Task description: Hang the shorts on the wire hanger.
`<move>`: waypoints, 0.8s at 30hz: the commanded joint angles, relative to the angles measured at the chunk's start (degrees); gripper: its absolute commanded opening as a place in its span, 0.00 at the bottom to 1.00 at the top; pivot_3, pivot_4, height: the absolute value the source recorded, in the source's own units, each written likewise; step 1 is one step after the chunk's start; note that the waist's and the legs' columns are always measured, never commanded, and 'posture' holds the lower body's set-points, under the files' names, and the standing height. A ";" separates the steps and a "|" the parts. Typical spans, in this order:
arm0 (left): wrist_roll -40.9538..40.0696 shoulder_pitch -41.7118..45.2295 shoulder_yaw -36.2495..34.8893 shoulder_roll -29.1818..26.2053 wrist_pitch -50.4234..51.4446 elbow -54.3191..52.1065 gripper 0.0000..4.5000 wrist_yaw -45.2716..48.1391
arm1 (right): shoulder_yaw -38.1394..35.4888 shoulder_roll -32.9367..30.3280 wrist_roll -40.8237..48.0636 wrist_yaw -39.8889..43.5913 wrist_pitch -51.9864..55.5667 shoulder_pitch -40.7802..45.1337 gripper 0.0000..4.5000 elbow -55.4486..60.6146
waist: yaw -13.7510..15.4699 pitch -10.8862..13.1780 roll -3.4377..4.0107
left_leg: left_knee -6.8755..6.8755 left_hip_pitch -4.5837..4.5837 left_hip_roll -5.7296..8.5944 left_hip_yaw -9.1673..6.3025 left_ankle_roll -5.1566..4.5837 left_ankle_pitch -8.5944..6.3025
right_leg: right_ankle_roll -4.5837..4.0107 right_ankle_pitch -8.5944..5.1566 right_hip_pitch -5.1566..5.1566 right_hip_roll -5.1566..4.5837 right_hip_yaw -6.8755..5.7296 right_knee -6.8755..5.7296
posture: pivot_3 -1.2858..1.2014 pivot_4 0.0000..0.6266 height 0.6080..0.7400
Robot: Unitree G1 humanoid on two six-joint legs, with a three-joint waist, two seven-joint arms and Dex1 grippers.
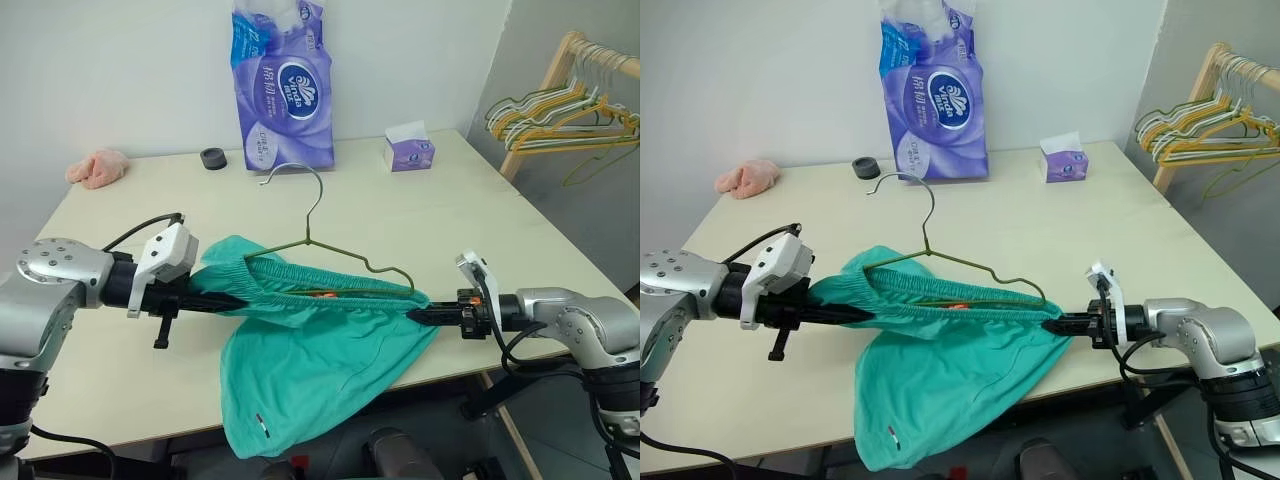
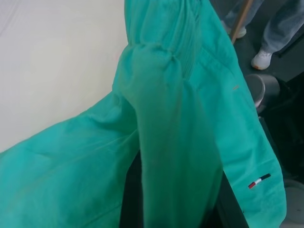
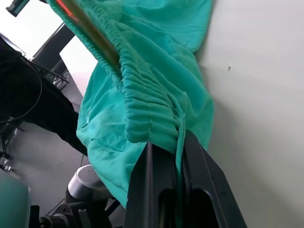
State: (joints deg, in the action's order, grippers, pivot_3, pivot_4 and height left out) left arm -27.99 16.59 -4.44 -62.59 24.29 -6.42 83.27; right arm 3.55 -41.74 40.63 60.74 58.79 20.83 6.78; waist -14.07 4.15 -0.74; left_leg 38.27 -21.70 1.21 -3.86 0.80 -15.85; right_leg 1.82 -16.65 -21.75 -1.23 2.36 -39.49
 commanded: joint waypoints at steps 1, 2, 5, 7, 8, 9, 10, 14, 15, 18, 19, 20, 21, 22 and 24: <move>1.66 0.21 -1.56 -1.62 -1.73 1.38 0.00 -0.10 | -1.75 -1.38 0.56 -0.18 0.27 0.41 0.01 1.77 | 0.00 0.00 0.00 | 0.00 0.00 0.00 0.00 0.00 0.00 | 0.00 0.00 0.00 0.00 0.00 0.00 | 0.41 0.04 1.00; 2.05 0.19 -1.45 -1.63 -2.14 1.58 0.00 -0.14 | -1.75 -1.53 0.61 -0.19 0.26 0.39 0.01 2.20 | 0.02 0.00 0.00 | 0.00 0.00 0.00 0.00 0.00 0.00 | 0.00 0.00 0.00 0.00 -0.01 0.00 | 0.41 0.04 1.00; 4.75 0.03 -0.58 -1.92 -4.55 2.94 0.00 -0.53 | -1.94 -2.25 0.71 -0.21 0.23 0.71 0.01 3.65 | 0.01 0.00 0.00 | 0.00 0.00 0.00 0.00 0.00 0.00 | 0.00 0.00 0.00 0.00 0.00 0.00 | 0.41 0.04 1.00; 6.03 0.38 -0.29 -1.45 -5.61 4.15 0.00 -1.45 | -1.89 -2.94 0.42 -0.27 -0.17 1.37 0.01 4.56 | 0.01 0.00 0.00 | 0.00 0.00 0.00 0.00 0.00 0.00 | 0.00 0.00 0.00 0.00 0.00 0.00 | 0.41 0.04 1.00; 6.65 0.58 -0.10 -1.28 -6.11 4.55 0.00 -1.85 | -1.70 -3.25 0.15 -0.33 -0.48 1.73 0.01 5.09 | -0.01 0.00 0.00 | 0.00 0.00 0.00 0.00 0.00 0.00 | 0.00 0.00 0.00 0.00 0.00 0.00 | 0.41 0.04 1.00; 7.01 0.72 0.01 -1.16 -6.41 4.77 0.00 -2.04 | -1.57 -3.43 -0.01 -0.40 -0.66 1.95 0.01 5.42 | -0.02 0.00 0.00 | 0.00 0.00 0.00 0.00 0.00 0.00 | 0.00 0.00 -0.01 0.00 -0.01 0.00 | 0.41 0.04 1.00; 7.39 0.75 0.32 -0.94 -6.65 4.78 0.00 -2.25 | -1.28 -3.38 -0.26 -0.83 -0.76 2.66 0.01 5.98 | -0.01 0.00 0.00 | 0.00 0.00 0.00 0.00 0.00 0.00 | 0.00 0.00 -0.01 -0.01 0.00 0.00 | 0.41 0.04 1.00; 9.24 0.83 1.80 -0.14 -7.90 4.57 0.00 -3.69 | 1.19 -3.51 -2.88 -1.82 -2.57 5.46 0.01 7.32 | -0.06 0.00 0.00 | -0.01 0.00 0.00 -0.01 0.00 0.00 | 0.00 0.00 -0.01 -0.01 0.00 0.02 | 0.41 0.04 1.00; 9.82 1.18 2.25 0.34 -7.98 4.54 0.00 -4.58 | 2.35 -3.52 -4.17 -1.85 -3.50 6.34 0.01 7.66 | -0.07 0.00 0.01 | -0.02 0.00 0.00 -0.01 0.00 0.00 | 0.00 0.00 -0.01 -0.01 0.00 0.02 | 0.41 0.04 1.00; 12.43 2.35 4.35 1.79 -9.02 4.78 0.00 -6.62 | 6.39 -2.29 -6.95 -2.17 -4.73 10.17 0.01 8.21 | -0.13 0.00 0.01 | -0.02 0.00 0.00 0.00 0.00 0.00 | 0.00 0.00 -0.02 -0.02 0.00 0.01 | 0.40 0.03 1.00; 13.23 2.56 4.99 2.24 -9.59 4.73 0.00 -7.05 | 7.83 -1.81 -7.90 -2.11 -5.21 11.54 0.01 7.94 | -0.18 0.00 0.00 | -0.01 0.00 0.00 0.00 0.00 0.00 | -0.01 0.01 -0.02 -0.02 0.00 0.01 | 0.40 0.03 1.00; 13.91 2.90 5.49 2.79 -10.03 4.80 0.00 -7.60 | 8.99 -1.36 -8.81 -2.13 -5.65 12.68 0.01 7.37 | -0.20 0.00 0.00 | -0.01 0.00 0.00 0.00 0.00 0.00 | -0.01 0.01 -0.03 -0.02 0.00 0.01 | 0.40 0.03 1.00; 13.97 3.13 5.86 3.32 -9.89 4.52 0.00 -7.82 | 10.27 -1.01 -9.82 -1.72 -6.37 13.91 0.01 6.53 | -0.24 0.00 0.00 | -0.02 -0.01 0.00 -0.01 0.00 0.00 | -0.01 0.01 -0.03 -0.02 0.00 0.01 | 0.40 0.03 1.00; 13.95 3.36 6.11 3.86 -9.71 4.30 0.00 -8.02 | 11.27 -0.68 -10.65 -1.25 -6.97 15.01 0.01 5.61 | -0.27 0.00 0.00 | -0.02 -0.01 0.00 -0.01 0.00 0.00 | -0.01 0.01 -0.04 -0.02 0.00 0.02 | 0.40 0.03 1.00; 14.04 3.47 6.76 4.54 -9.61 3.82 0.00 -7.89 | 13.32 0.12 -12.60 0.11 -8.53 17.89 0.01 3.25 | -0.35 -0.01 -0.01 | -0.02 -0.05 0.00 -0.01 0.00 0.00 | -0.02 0.01 -0.07 -0.04 0.00 0.02 | 0.40 0.02 1.00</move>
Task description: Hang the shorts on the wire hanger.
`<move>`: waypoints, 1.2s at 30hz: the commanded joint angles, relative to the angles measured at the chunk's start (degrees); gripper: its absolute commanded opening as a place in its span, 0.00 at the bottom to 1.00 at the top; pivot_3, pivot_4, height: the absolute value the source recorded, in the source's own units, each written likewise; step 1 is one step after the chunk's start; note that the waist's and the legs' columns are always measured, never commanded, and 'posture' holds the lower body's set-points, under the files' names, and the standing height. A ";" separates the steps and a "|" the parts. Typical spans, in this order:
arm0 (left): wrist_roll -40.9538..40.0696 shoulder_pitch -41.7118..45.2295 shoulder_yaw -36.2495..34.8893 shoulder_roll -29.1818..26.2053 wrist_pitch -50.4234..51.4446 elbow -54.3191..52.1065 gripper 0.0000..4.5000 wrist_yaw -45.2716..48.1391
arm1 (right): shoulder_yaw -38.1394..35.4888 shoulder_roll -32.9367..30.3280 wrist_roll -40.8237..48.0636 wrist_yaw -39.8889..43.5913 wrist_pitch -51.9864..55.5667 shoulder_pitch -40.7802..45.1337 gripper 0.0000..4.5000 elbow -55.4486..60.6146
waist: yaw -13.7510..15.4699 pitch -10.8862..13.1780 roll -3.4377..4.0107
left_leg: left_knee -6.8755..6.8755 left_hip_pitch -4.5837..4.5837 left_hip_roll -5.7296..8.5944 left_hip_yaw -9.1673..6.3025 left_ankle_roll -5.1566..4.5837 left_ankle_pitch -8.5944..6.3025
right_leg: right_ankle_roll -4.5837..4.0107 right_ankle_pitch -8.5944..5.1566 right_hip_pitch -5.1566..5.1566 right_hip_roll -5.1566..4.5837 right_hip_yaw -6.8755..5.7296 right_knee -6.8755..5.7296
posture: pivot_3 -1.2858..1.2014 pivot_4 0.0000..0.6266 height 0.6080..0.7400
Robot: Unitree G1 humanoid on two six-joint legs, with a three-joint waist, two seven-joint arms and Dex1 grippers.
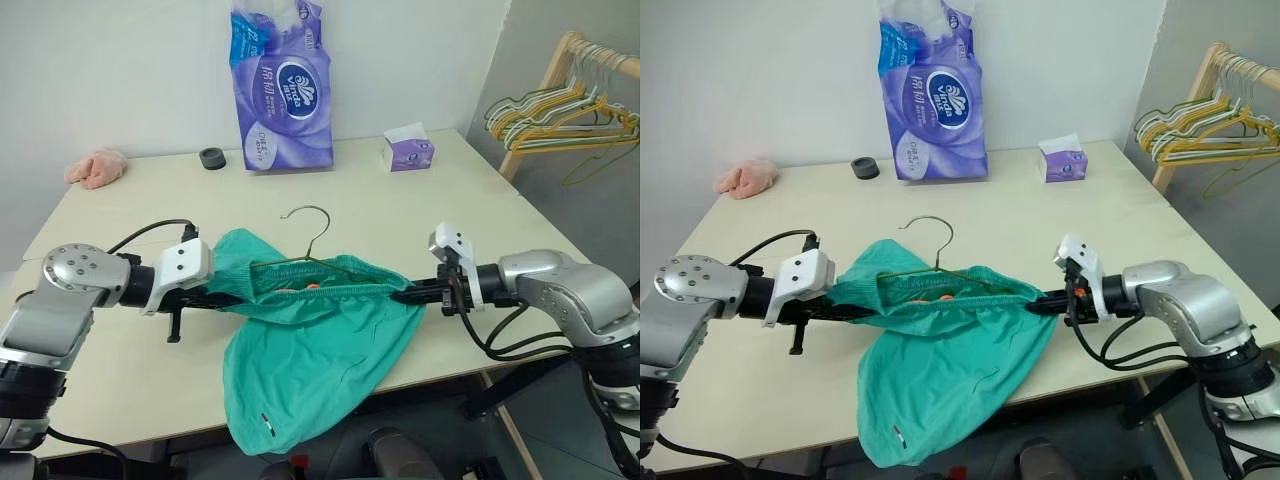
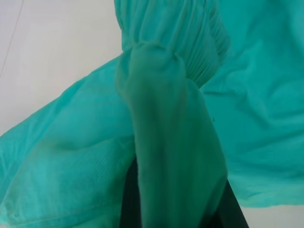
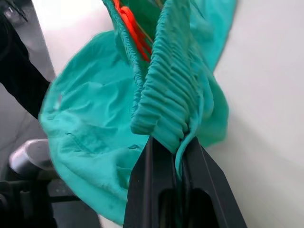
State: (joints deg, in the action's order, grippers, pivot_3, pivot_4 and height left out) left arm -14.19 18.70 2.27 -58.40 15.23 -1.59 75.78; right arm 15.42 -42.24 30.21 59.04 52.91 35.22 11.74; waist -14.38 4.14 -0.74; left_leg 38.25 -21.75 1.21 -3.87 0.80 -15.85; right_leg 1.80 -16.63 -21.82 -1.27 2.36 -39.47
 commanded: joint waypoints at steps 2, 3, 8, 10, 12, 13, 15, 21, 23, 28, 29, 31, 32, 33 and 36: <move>0.57 1.31 0.52 0.94 -0.66 -1.26 0.00 -0.68 | 3.11 1.26 -3.78 3.47 -4.19 6.59 0.01 -4.04 | -0.07 0.00 0.00 | 0.01 -0.03 0.00 0.00 0.00 0.00 | 0.00 0.01 -0.03 -0.01 0.00 0.00 | 0.40 0.02 1.00; 0.76 1.37 0.71 1.24 -0.80 -1.25 0.00 -0.86 | 3.84 1.56 -4.40 4.39 -4.78 7.98 0.01 -4.94 | -0.08 0.00 0.01 | 0.02 -0.03 0.02 0.01 0.00 0.00 | -0.01 0.01 -0.04 -0.03 0.01 -0.01 | 0.40 0.02 1.00; 1.25 1.57 1.13 2.95 -0.88 -1.49 0.00 -1.90 | 6.48 3.94 -6.97 5.91 -6.28 11.37 0.01 -7.41 | -0.10 -0.03 -0.02 | 0.01 -0.02 0.02 -0.07 0.00 0.00 | -0.01 0.01 -0.04 -0.03 -0.05 -0.03 | 0.40 0.02 1.00; 1.34 1.04 1.37 3.31 -0.78 -2.13 0.00 -2.20 | 6.70 4.42 -7.26 7.23 -6.99 11.53 0.01 -7.55 | -0.10 -0.03 -0.01 | 0.02 -0.03 0.02 -0.07 0.00 0.00 | -0.01 0.01 -0.04 -0.04 -0.04 -0.04 | 0.41 0.02 1.00; 1.59 0.12 1.57 3.48 -1.01 -2.61 0.00 -2.37 | 6.36 4.54 -7.22 7.69 -7.25 10.94 0.11 -6.70 | -0.08 -0.03 -0.01 | 0.03 -0.04 0.02 -0.07 0.00 0.00 | -0.01 0.01 -0.05 -0.04 -0.03 -0.03 | 0.41 0.02 1.00; 1.60 -0.25 1.59 3.61 -0.95 -2.84 0.00 -2.57 | 5.94 4.49 -7.14 7.39 -7.18 10.42 0.16 -5.99 | -0.08 -0.03 -0.01 | 0.03 -0.04 0.03 -0.07 0.00 0.00 | -0.01 0.01 -0.05 -0.05 -0.03 -0.03 | 0.41 0.02 1.00; 1.41 -0.82 1.63 3.98 -0.48 -3.47 0.00 -3.00 | 4.58 4.27 -7.03 6.00 -6.78 9.11 0.31 -4.37 | -0.06 -0.03 -0.01 | 0.02 -0.04 0.03 -0.07 0.00 0.00 | -0.02 0.01 -0.05 -0.05 -0.04 -0.03 | 0.41 0.02 1.00; 1.47 -1.74 2.00 5.04 -0.09 -4.19 0.00 -4.27 | -0.72 0.37 -6.50 0.28 -3.25 0.05 0.77 5.70 | 0.25 -0.03 -0.02 | 0.04 -0.08 0.03 -0.09 0.01 0.00 | -0.01 0.01 -0.04 -0.07 -0.06 -0.02 | 0.40 0.03 1.00; 1.48 -1.70 2.18 5.18 -0.14 -4.09 0.00 -4.41 | -1.81 -0.15 -6.69 -2.05 -2.28 -2.55 0.91 8.29 | 0.21 -0.04 -0.02 | 0.06 -0.08 0.04 -0.09 0.01 0.00 | -0.01 0.01 -0.04 -0.07 -0.05 -0.05 | 0.40 0.04 1.00; 1.47 -1.06 2.49 5.42 -0.32 -3.52 0.00 -4.20 | -2.19 0.45 -7.34 -6.53 -0.75 -5.04 0.99 11.29 | -0.16 -0.03 0.00 | 0.04 -0.03 0.03 -0.09 0.00 0.00 | -0.01 0.01 -0.05 -0.03 -0.04 -0.11 | 0.40 0.04 1.00; 1.48 -0.90 2.53 5.49 -0.35 -3.38 0.00 -4.10 | -1.85 0.91 -7.58 -7.37 -0.73 -5.14 0.99 11.25 | -0.16 -0.04 0.00 | 0.03 -0.02 0.03 -0.09 0.00 0.00 | -0.01 0.00 -0.05 -0.02 -0.04 -0.10 | 0.40 0.04 1.00; 1.58 -0.74 2.66 5.53 -0.48 -3.26 0.00 -3.89 | -0.46 1.57 -9.45 -9.36 -1.77 -4.99 0.99 9.91 | -0.13 -0.04 0.00 | 0.03 -0.03 0.03 -0.09 0.00 0.00 | -0.01 0.00 -0.05 -0.02 -0.04 -0.09 | 0.40 0.04 1.00; 1.67 -0.66 2.78 5.56 -0.56 -3.24 0.00 -3.79 | 0.55 1.73 -11.03 -10.22 -2.89 -4.89 0.99 8.38 | -0.11 -0.04 0.00 | 0.03 -0.03 0.03 -0.08 0.00 0.00 | -0.01 0.00 -0.05 -0.02 -0.04 -0.09 | 0.40 0.04 1.00; 1.74 -0.63 2.85 5.57 -0.60 -3.26 0.00 -3.73 | 1.56 1.44 -12.53 -10.34 -4.24 -4.91 0.99 7.37 | -0.09 -0.05 -0.01 | 0.04 -0.03 0.03 -0.08 0.00 0.00 | -0.01 0.01 -0.04 -0.02 -0.04 -0.09 | 0.40 0.04 1.00; 1.80 -0.91 2.72 5.40 -0.61 -3.42 0.00 -3.75 | 3.62 0.15 -14.90 -8.72 -7.39 -5.19 0.99 6.99 | -0.06 -0.04 0.00 | 0.05 -0.03 0.04 -0.07 0.00 0.00 | -0.01 0.01 -0.02 -0.02 -0.03 -0.08 | 0.40 0.04 1.00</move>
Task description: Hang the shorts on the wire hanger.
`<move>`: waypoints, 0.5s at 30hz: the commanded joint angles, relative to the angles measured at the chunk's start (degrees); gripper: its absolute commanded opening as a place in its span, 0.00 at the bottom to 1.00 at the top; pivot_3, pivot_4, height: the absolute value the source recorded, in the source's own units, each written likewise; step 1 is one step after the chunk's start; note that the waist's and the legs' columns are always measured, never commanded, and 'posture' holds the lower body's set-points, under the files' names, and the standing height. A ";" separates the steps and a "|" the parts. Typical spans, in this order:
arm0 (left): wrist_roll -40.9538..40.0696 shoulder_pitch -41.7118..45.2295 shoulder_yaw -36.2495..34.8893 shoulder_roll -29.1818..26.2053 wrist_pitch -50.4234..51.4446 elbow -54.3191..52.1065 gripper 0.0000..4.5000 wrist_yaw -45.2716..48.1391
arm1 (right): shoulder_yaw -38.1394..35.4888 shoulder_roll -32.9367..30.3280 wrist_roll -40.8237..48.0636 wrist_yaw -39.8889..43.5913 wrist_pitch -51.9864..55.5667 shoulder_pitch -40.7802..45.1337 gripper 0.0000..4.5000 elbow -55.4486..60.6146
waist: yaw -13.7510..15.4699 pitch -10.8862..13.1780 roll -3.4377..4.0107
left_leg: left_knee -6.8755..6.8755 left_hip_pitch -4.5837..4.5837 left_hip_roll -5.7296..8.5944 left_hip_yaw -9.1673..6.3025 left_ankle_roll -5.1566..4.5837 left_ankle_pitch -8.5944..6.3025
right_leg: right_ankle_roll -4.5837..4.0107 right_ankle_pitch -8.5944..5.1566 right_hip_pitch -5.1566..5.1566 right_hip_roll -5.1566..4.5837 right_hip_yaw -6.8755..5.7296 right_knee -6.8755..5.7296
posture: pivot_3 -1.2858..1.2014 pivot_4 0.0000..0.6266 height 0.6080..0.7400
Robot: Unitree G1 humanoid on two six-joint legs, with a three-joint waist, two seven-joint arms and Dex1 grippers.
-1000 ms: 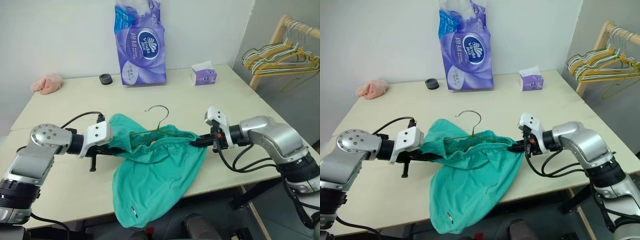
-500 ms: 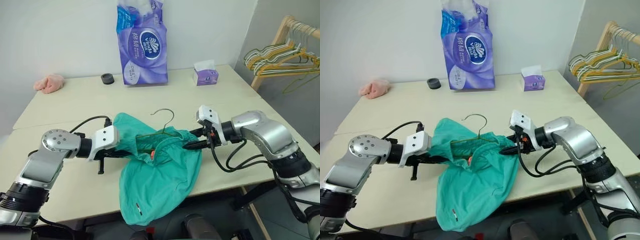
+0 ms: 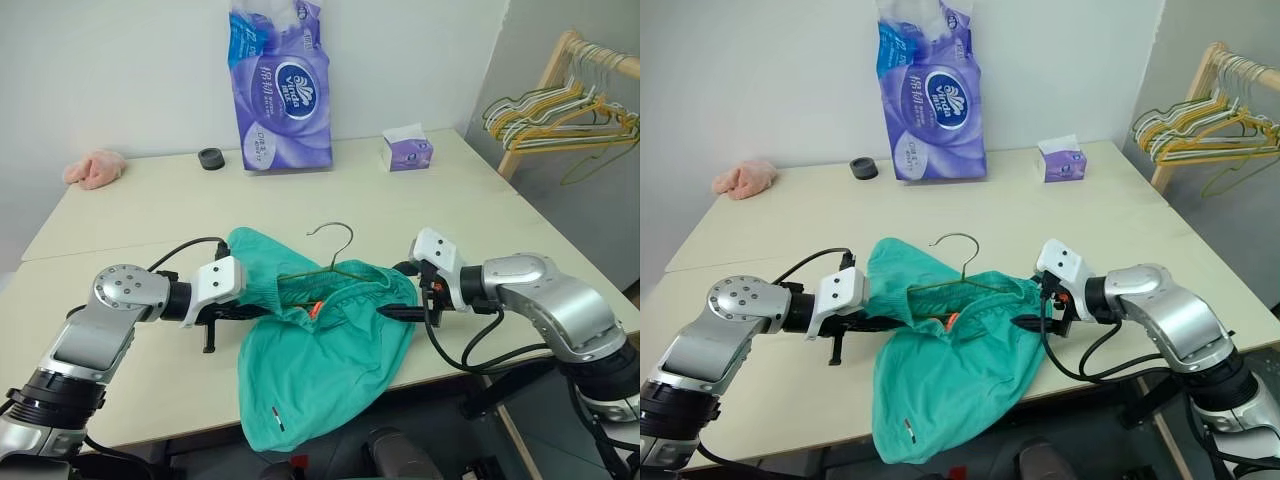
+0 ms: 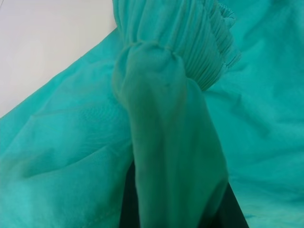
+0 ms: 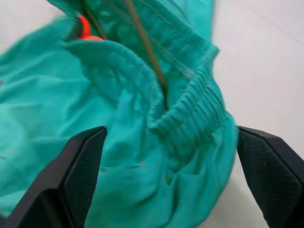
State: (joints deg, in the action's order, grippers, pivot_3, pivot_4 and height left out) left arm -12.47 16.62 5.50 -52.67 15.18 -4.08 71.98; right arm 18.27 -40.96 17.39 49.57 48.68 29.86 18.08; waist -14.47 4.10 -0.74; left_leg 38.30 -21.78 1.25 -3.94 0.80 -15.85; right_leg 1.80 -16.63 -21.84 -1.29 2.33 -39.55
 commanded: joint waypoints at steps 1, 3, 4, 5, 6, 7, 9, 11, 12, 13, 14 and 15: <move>0.09 1.08 -0.56 -0.39 -0.55 -0.98 0.00 0.02 | 1.05 -1.31 -2.31 1.14 -3.54 0.13 0.99 0.74 | 0.05 0.00 0.00 | 0.00 0.00 0.00 0.00 0.00 0.00 | 0.00 0.00 0.00 0.00 0.00 0.00 | 0.40 0.04 1.00; 0.02 0.96 -0.67 -0.44 -0.51 -1.07 0.00 -0.01 | 0.96 -0.87 -2.45 1.01 -4.00 0.17 0.99 0.71 | 0.04 0.00 -0.01 | 0.00 0.00 0.00 -0.01 0.00 0.00 | 0.00 0.00 0.00 0.00 -0.01 0.01 | 0.40 0.03 1.00; -0.03 0.88 -0.76 -0.42 -0.49 -1.11 0.00 -0.08 | 1.13 -0.36 -2.89 0.60 -4.56 0.34 0.99 0.53 | 0.04 -0.01 -0.01 | 0.00 0.00 0.00 -0.02 0.00 0.00 | 0.00 0.00 0.00 0.00 -0.01 0.00 | 0.40 0.03 1.00; -0.09 0.79 -0.82 -0.37 -0.38 -1.22 0.00 -0.18 | 1.50 0.44 -3.24 0.23 -4.91 0.46 0.99 0.31 | 0.03 -0.01 -0.01 | 0.00 0.00 0.00 -0.02 0.00 0.00 | 0.00 0.00 0.00 0.00 -0.01 0.00 | 0.40 0.03 1.00; -0.16 0.81 -0.82 -0.26 -0.26 -1.31 0.00 -0.28 | 2.22 1.24 -3.67 0.09 -5.32 0.50 0.99 0.05 | 0.03 -0.01 -0.02 | 0.00 0.01 0.00 -0.02 0.00 0.00 | 0.00 0.00 0.00 0.00 -0.02 0.00 | 0.40 0.03 1.00; -0.28 0.88 -0.79 -0.09 -0.05 -1.42 0.00 -0.37 | 3.43 1.95 -4.01 0.46 -5.59 0.47 0.99 -0.18 | -0.02 -0.01 -0.02 | 0.00 0.01 0.00 -0.02 0.00 0.00 | 0.00 0.00 0.00 0.01 -0.02 -0.01 | 0.40 0.03 1.00; -0.34 1.12 -0.64 0.12 0.05 -1.42 0.00 -0.41 | 5.09 3.36 -4.42 0.93 -5.71 0.50 0.99 -1.17 | -0.05 -0.01 -0.02 | -0.02 0.02 -0.01 -0.03 0.00 0.00 | 0.00 0.00 0.00 0.02 -0.02 -0.01 | 0.40 0.03 1.00; -0.36 1.37 -0.57 0.24 0.10 -1.31 0.00 -0.32 | 7.05 3.81 -5.73 1.84 -6.93 0.94 0.99 -2.91 | -0.03 -0.01 -0.01 | -0.02 0.02 -0.02 -0.03 0.00 0.00 | 0.00 0.00 0.00 0.02 -0.02 -0.01 | 0.40 0.03 1.00; -0.43 1.51 -0.57 0.30 0.09 -1.25 0.00 -0.19 | 7.73 4.31 -6.17 2.21 -7.34 1.38 0.99 -4.14 | -0.02 -0.01 -0.01 | -0.01 0.01 -0.01 -0.02 0.00 0.00 | 0.00 0.00 0.00 0.02 -0.01 -0.01 | 0.40 0.03 1.00; -0.56 1.59 -0.60 0.33 0.15 -1.31 0.00 -0.07 | 8.31 5.05 -6.78 2.31 -8.02 2.01 0.99 -5.74 | -0.01 -0.01 -0.02 | 0.00 0.01 -0.01 -0.02 0.00 0.00 | 0.00 0.00 0.00 0.01 0.00 -0.01 | 0.40 0.03 1.00; -0.73 1.62 -0.66 0.35 0.24 -1.41 0.00 0.04 | 8.79 5.66 -7.31 2.55 -8.71 2.64 0.99 -7.14 | -0.01 -0.02 -0.02 | 0.02 0.01 -0.01 -0.02 0.00 0.00 | 0.00 0.00 0.01 0.01 -0.01 0.00 | 0.40 0.03 1.00; -0.91 1.67 -0.71 0.34 0.38 -1.50 0.00 0.19 | 9.14 6.39 -7.68 2.91 -9.29 3.42 0.99 -8.56 | 0.00 -0.01 -0.02 | 0.04 0.01 0.00 -0.01 0.00 0.00 | 0.00 0.00 0.03 0.00 -0.01 0.00 | 0.40 0.03 1.00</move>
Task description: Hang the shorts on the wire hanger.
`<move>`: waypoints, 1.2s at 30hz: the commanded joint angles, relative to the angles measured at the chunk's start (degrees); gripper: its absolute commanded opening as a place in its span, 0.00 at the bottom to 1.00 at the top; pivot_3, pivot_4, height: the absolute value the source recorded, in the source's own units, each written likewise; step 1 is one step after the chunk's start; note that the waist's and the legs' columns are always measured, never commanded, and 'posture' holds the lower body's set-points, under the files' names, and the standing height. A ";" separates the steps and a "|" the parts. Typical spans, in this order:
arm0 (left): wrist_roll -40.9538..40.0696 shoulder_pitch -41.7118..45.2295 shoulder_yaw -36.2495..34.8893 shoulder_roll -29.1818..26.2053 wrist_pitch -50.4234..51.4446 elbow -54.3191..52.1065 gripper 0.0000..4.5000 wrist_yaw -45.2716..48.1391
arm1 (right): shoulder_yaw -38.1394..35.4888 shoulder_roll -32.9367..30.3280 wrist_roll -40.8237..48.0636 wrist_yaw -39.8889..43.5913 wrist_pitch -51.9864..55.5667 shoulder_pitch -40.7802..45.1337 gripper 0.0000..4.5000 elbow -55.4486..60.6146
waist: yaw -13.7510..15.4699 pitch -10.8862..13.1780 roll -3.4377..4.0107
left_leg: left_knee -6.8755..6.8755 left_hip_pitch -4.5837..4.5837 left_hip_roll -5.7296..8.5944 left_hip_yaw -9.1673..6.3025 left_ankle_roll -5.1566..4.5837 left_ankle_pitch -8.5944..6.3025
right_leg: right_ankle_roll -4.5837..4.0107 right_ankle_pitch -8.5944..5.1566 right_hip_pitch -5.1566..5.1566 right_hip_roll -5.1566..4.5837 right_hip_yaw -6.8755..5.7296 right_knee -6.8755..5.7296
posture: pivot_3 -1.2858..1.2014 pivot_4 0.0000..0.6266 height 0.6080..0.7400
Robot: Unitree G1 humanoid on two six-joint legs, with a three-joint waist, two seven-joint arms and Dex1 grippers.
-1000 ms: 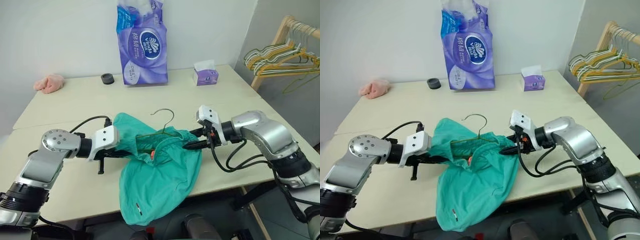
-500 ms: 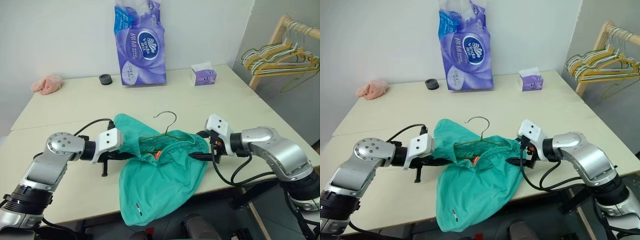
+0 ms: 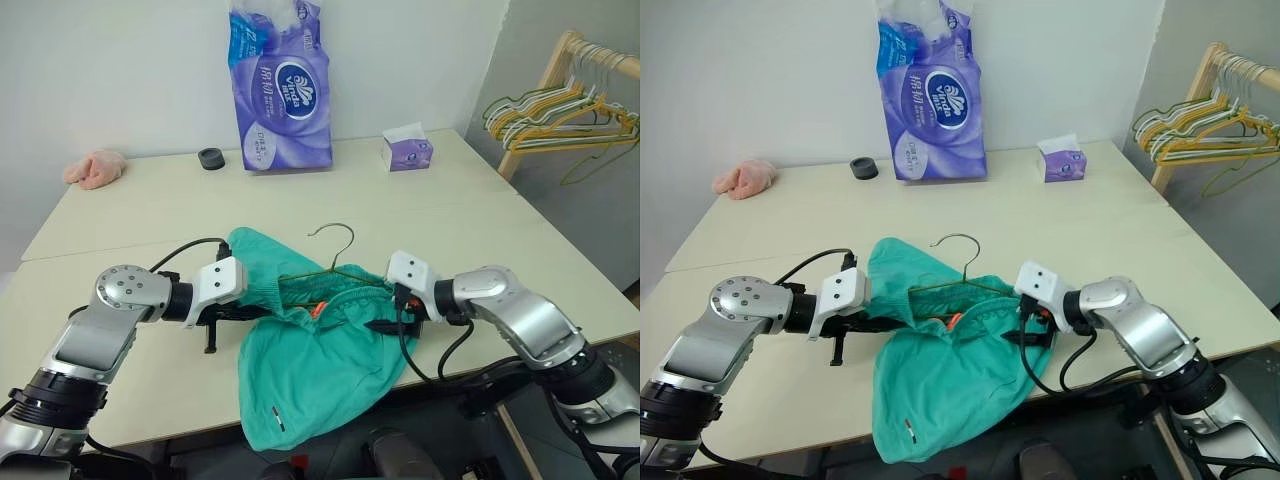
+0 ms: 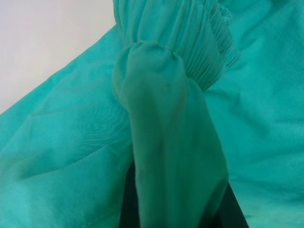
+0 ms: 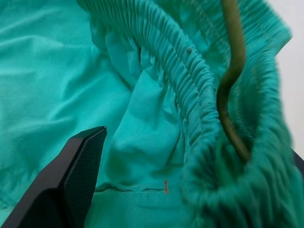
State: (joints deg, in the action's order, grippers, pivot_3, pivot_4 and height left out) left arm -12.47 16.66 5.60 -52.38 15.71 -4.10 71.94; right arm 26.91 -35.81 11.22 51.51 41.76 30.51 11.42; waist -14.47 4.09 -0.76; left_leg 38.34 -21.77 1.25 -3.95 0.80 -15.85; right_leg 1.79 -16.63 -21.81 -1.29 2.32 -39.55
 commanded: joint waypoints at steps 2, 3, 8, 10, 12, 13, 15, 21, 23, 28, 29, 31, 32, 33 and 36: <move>-0.98 1.80 -0.72 -0.09 -0.15 -1.49 0.00 0.61 | 1.50 2.59 -2.36 2.64 -3.82 5.00 0.95 -4.98 | -0.04 0.00 0.00 | 0.01 0.01 0.00 -0.01 0.00 0.00 | 0.00 0.00 0.00 0.00 -0.01 -0.01 | 0.40 0.03 1.00; -1.07 1.83 -0.73 -0.19 -0.08 -1.53 0.00 0.81 | 1.83 3.17 -2.58 3.44 -4.35 6.07 0.90 -6.30 | -0.08 0.00 0.00 | 0.01 0.01 0.00 -0.01 0.00 0.00 | 0.00 0.00 0.00 0.01 -0.01 -0.01 | 0.41 0.02 1.00; -1.18 1.34 -0.85 -0.76 -0.12 -2.08 0.00 1.81 | 2.98 4.20 -3.99 7.17 -6.79 9.12 0.55 -9.74 | -0.13 -0.01 -0.01 | 0.00 0.00 0.00 -0.03 0.00 0.00 | 0.00 0.00 -0.01 0.00 -0.02 -0.01 | 0.41 0.02 1.00; -1.13 1.14 -0.94 -0.86 -0.11 -2.23 0.00 1.94 | 3.27 4.23 -4.50 8.43 -7.65 9.79 0.41 -10.29 | -0.12 -0.01 -0.01 | 0.01 0.00 0.00 -0.03 0.00 0.00 | -0.01 0.00 -0.01 0.00 -0.02 -0.02 | 0.41 0.02 1.00; -1.22 1.13 -1.04 -0.81 -0.03 -2.23 0.00 1.94 | 3.47 4.05 -4.73 9.79 -8.22 10.14 0.26 -10.38 | -0.10 -0.01 -0.01 | 0.02 0.00 0.00 -0.03 0.00 0.00 | -0.01 0.00 -0.01 0.00 -0.02 -0.03 | 0.41 0.02 1.00; -1.23 1.13 -1.07 -0.80 -0.07 -2.21 0.00 1.95 | 3.43 3.99 -4.91 10.29 -8.43 10.20 0.19 -10.34 | -0.09 -0.02 -0.01 | 0.02 0.00 0.00 -0.03 0.00 0.00 | -0.01 0.00 -0.01 0.00 -0.02 -0.03 | 0.41 0.02 1.00; -1.15 1.19 -1.06 -0.71 -0.16 -2.06 0.00 1.89 | 3.21 3.98 -5.29 11.08 -8.76 10.25 0.05 -10.23 | -0.09 -0.02 -0.02 | 0.02 0.00 0.00 -0.04 0.00 0.00 | -0.01 0.00 -0.01 0.00 -0.03 -0.03 | 0.41 0.02 1.00; -2.80 2.94 -2.16 1.98 2.93 -0.46 0.16 -0.84 | 2.05 3.87 -5.65 12.43 -8.56 10.08 0.00 -9.03 | -0.01 -0.03 -0.02 | 0.03 0.00 0.00 -0.05 0.01 0.00 | -0.01 0.00 -0.01 0.00 -0.03 -0.04 | 0.41 0.02 1.00; -3.52 3.62 -3.30 2.81 3.32 0.88 0.27 -1.68 | 1.62 3.51 -5.47 12.76 -8.34 9.92 0.00 -8.35 | 0.01 -0.04 -0.03 | 0.08 -0.02 0.00 -0.06 0.01 0.00 | -0.01 0.01 -0.01 -0.01 -0.05 -0.05 | 0.41 0.02 1.00; -8.27 4.65 -8.80 2.26 7.19 4.86 0.61 -2.05 | -0.26 0.98 -4.39 13.89 -7.49 8.99 0.00 -5.78 | -0.15 -0.04 -0.03 | 0.07 -0.02 0.01 -0.10 0.01 0.00 | -0.01 0.00 -0.04 -0.01 -0.07 -0.09 | 0.40 0.01 1.00; -9.19 5.14 -10.14 2.12 7.94 5.99 0.67 -2.40 | -0.69 0.32 -4.18 14.14 -7.31 8.75 0.00 -5.27 | -0.14 -0.04 -0.03 | 0.07 -0.03 0.01 -0.11 0.01 0.00 | -0.01 0.00 -0.05 -0.01 -0.07 -0.09 | 0.40 0.01 1.00; -10.09 5.47 -11.93 1.57 8.37 7.75 0.80 -2.43 | -1.49 -0.73 -3.78 14.61 -6.83 8.24 0.00 -4.34 | -0.16 -0.07 -0.03 | 0.08 -0.04 0.01 -0.11 0.01 0.00 | -0.01 0.00 -0.05 -0.01 -0.08 -0.09 | 0.40 0.01 1.00; -10.27 5.44 -12.47 1.25 8.33 8.38 0.87 -2.13 | -1.82 -1.10 -3.61 14.81 -6.59 8.04 0.00 -3.99 | -0.18 -0.08 -0.04 | 0.08 -0.03 0.01 -0.11 0.01 0.00 | 0.00 0.00 -0.05 -0.01 -0.07 -0.09 | 0.40 0.01 1.00; -10.85 5.51 -13.05 0.86 8.89 9.23 0.94 -1.57 | -2.17 -1.62 -3.43 15.07 -6.37 7.77 0.00 -3.53 | -0.20 -0.08 -0.04 | 0.08 -0.03 0.01 -0.11 0.01 0.00 | 0.00 0.00 -0.05 -0.01 -0.08 -0.08 | 0.40 0.00 1.00; -10.39 5.59 -12.92 0.13 8.09 10.75 0.99 -0.78 | -2.63 -2.66 -3.10 15.44 -5.89 7.26 0.00 -2.43 | -0.34 -0.11 -0.05 | 0.08 -0.04 0.01 -0.12 0.01 0.00 | -0.01 0.00 -0.05 -0.01 -0.08 -0.09 | 0.40 0.00 1.00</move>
State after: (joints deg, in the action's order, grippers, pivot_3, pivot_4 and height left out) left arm -22.70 20.97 -5.33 -50.72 24.51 6.29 71.00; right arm 25.70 -37.66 7.25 65.76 35.82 37.53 6.71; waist -14.81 3.98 -0.81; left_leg 38.43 -21.80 1.26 -4.07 0.81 -15.84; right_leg 1.79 -16.62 -21.86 -1.30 2.24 -39.63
